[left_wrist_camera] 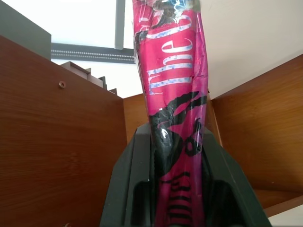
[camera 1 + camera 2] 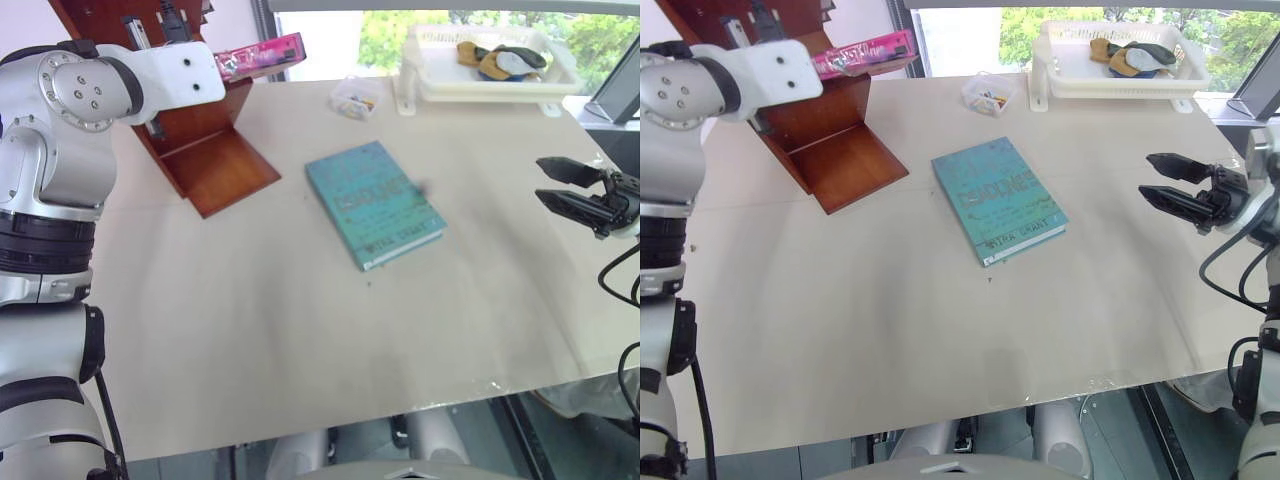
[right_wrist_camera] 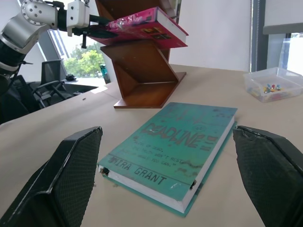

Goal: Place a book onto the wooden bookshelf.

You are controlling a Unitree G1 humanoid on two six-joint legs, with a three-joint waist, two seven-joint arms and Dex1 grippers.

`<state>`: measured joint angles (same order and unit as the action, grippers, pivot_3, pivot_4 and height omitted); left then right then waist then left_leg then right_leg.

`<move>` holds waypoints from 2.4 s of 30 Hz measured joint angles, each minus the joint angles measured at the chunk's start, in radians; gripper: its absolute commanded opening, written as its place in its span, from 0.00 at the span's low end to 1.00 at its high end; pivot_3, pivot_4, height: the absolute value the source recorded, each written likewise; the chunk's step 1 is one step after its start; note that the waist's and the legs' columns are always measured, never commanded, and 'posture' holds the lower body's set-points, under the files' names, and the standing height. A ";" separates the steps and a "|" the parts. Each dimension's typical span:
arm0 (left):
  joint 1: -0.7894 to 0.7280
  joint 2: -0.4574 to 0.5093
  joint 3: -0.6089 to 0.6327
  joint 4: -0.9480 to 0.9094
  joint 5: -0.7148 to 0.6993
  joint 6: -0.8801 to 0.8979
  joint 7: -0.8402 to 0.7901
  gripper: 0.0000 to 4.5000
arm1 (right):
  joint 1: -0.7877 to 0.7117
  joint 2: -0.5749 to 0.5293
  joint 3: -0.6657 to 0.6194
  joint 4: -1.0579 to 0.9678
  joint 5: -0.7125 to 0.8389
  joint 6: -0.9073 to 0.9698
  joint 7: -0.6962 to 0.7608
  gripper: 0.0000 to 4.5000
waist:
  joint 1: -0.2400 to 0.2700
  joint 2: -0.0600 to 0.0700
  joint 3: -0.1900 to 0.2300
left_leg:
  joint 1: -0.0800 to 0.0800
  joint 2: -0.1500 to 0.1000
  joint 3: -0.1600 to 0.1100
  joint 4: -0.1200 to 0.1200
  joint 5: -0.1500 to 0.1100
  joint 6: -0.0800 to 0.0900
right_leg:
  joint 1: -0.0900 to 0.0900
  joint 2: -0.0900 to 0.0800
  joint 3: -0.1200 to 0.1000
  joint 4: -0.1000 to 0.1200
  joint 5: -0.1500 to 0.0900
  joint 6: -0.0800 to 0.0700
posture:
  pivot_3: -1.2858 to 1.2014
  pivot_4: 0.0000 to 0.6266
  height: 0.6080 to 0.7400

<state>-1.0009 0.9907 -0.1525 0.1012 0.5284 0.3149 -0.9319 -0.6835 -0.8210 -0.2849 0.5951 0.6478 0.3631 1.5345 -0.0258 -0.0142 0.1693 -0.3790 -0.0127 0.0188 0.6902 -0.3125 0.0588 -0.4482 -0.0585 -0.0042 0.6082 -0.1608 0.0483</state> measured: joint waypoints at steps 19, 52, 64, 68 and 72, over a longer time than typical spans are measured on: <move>0.022 -0.024 -0.005 0.032 0.002 0.101 0.069 0.89 | -0.111 -0.032 0.092 0.083 -0.001 -0.059 0.009 1.00 | -0.009 0.000 0.000 | 0.001 0.000 0.001 0.000 0.000 0.000 | 0.000 0.000 0.002 0.002 0.000 0.000 | 0.52 0.24 1.00; -0.022 0.097 0.464 -0.275 -0.690 0.697 -0.167 0.89 | 0.162 -0.175 0.025 -0.039 0.080 0.009 0.010 1.00 | 0.015 0.000 0.000 | 0.000 0.000 -0.001 0.011 0.000 0.000 | 0.003 -0.001 0.000 0.002 0.000 0.001 | 0.52 0.24 1.00; 0.199 -0.341 0.661 -0.620 -1.151 1.209 0.005 0.89 | 0.336 -0.188 -0.083 -0.163 0.089 0.047 0.007 1.00 | 0.011 0.002 -0.001 | 0.015 0.000 0.002 0.012 0.000 -0.001 | 0.012 0.000 0.006 0.009 0.002 0.002 | 0.52 0.24 1.00; 0.407 -0.390 0.650 -0.663 -1.188 1.172 0.044 0.89 | 0.454 -0.188 -0.093 -0.219 0.062 0.036 0.003 1.00 | 0.011 0.001 -0.001 | 0.017 0.000 0.003 0.012 0.000 -0.001 | 0.012 0.000 0.008 0.009 0.001 0.002 | 0.52 0.24 1.00; 0.612 -0.424 0.604 -0.683 -1.177 1.023 0.079 0.89 | 0.567 -0.187 -0.101 -0.292 0.029 0.010 -0.019 1.00 | 0.015 0.001 -0.001 | 0.019 -0.001 0.003 0.012 0.000 -0.001 | 0.015 -0.001 0.008 0.008 0.001 0.002 | 0.52 0.24 1.00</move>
<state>-0.3890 0.5671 0.4515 -0.5818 -0.6490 1.3378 -0.8531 -0.1160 -1.0079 -0.3854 0.3031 0.6767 0.3730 1.5159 -0.0110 -0.0129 0.1682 -0.3603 -0.0132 0.0217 0.7019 -0.3127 0.0576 -0.4332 -0.0600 0.0033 0.6157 -0.1596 0.0500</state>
